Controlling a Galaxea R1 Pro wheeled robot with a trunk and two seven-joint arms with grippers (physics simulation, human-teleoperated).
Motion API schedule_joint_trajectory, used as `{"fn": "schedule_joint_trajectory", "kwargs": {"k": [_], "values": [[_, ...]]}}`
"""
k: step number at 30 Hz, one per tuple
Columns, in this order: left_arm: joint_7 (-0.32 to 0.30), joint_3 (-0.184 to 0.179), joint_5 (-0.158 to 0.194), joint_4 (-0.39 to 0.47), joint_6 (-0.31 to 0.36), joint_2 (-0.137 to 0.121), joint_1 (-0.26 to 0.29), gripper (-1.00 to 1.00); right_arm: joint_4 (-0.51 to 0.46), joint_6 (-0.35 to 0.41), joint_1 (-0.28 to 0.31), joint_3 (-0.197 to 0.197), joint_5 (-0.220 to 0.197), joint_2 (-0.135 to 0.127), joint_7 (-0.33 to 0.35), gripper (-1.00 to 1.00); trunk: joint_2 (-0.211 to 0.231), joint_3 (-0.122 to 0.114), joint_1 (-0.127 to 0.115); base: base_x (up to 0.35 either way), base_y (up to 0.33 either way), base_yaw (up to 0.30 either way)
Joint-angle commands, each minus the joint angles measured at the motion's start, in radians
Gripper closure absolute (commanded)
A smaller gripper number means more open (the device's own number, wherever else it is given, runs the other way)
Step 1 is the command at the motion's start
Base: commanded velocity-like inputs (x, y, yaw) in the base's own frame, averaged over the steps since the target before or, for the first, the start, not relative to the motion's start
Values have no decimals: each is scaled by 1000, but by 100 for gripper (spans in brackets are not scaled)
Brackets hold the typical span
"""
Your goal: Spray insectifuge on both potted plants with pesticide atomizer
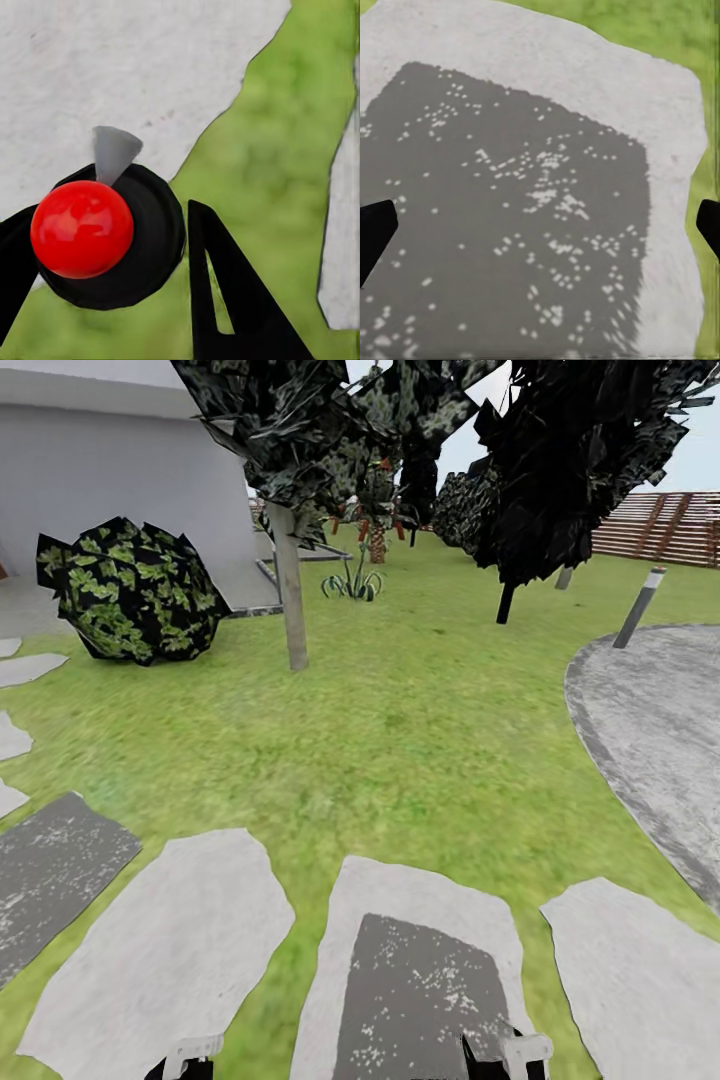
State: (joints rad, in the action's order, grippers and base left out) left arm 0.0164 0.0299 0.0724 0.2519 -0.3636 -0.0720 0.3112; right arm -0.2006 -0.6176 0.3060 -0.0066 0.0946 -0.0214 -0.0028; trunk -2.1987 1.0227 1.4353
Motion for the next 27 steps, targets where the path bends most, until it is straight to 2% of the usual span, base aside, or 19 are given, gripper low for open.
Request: {"fn": "schedule_joint_trajectory", "kwargs": {"k": [1,27], "values": [[-1,-1,7,0,-3,0,0,100,1,-3,1,-1,7,0,0,-100,0,0,0,0,0,-300],[-1,-1,4,0,-3,0,0,100,1,-3,1,-1,7,0,0,-100,0,-16,0,0,0,-300]]}}
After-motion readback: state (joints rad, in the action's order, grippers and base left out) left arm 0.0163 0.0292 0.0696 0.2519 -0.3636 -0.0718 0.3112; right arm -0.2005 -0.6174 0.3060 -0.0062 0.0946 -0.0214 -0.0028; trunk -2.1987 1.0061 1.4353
